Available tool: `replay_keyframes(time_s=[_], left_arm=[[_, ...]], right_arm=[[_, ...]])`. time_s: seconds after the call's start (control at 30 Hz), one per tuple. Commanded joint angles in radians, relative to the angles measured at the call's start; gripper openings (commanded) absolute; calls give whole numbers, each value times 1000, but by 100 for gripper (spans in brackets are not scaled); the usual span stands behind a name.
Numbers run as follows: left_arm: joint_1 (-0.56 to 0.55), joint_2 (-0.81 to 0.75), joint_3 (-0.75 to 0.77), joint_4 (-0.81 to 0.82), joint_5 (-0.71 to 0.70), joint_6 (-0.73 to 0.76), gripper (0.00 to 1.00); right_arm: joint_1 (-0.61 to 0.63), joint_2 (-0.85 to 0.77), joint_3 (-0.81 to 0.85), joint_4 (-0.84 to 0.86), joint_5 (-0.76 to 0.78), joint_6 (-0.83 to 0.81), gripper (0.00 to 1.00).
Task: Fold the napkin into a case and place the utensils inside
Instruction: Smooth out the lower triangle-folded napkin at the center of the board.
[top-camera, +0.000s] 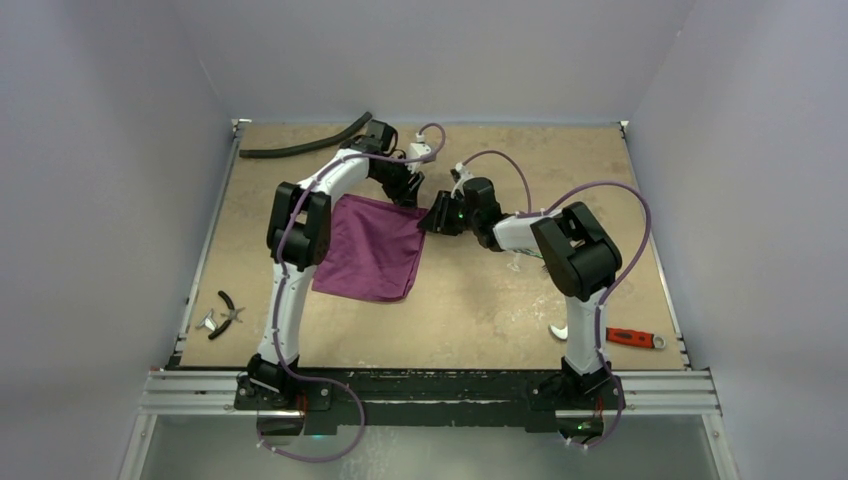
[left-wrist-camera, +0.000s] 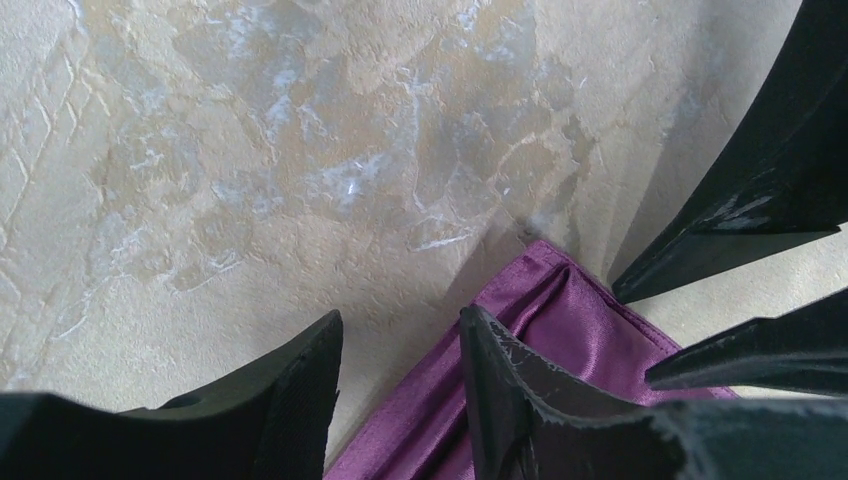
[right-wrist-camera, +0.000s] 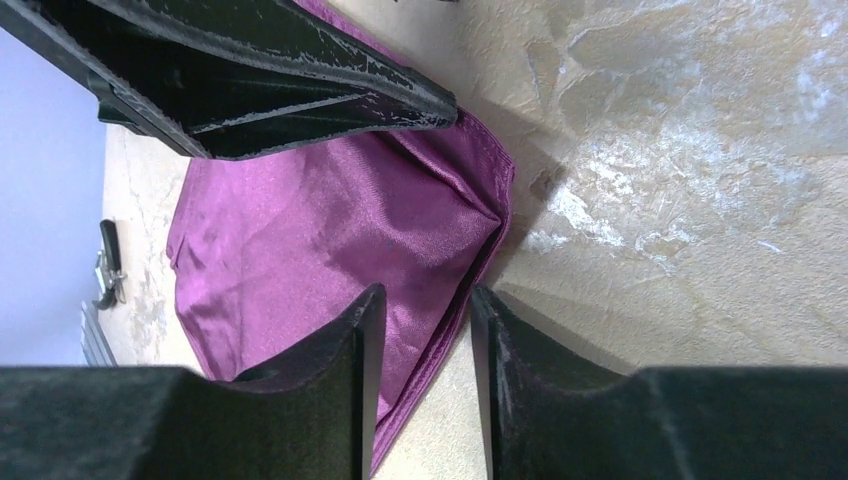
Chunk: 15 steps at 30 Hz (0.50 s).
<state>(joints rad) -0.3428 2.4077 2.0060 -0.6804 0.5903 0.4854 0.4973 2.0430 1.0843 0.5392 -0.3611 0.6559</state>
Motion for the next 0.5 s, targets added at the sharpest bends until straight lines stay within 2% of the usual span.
replay_keyframes(time_s=[0.0, 0.13, 0.3, 0.4, 0.47], left_arm=[[-2, -17, -33, 16, 27, 35, 45], [-4, -33, -66, 26, 17, 48, 44], [-3, -42, -94, 37, 7, 55, 42], [-4, -44, -101, 39, 0, 59, 41], [-4, -44, -102, 40, -6, 61, 40]], right_arm=[[4, 3, 34, 51, 8, 19, 36], [4, 6, 46, 57, 8, 21, 23], [3, 20, 58, 58, 1, 26, 12], [3, 11, 64, 38, 9, 20, 12], [4, -3, 70, 15, 45, 1, 18]])
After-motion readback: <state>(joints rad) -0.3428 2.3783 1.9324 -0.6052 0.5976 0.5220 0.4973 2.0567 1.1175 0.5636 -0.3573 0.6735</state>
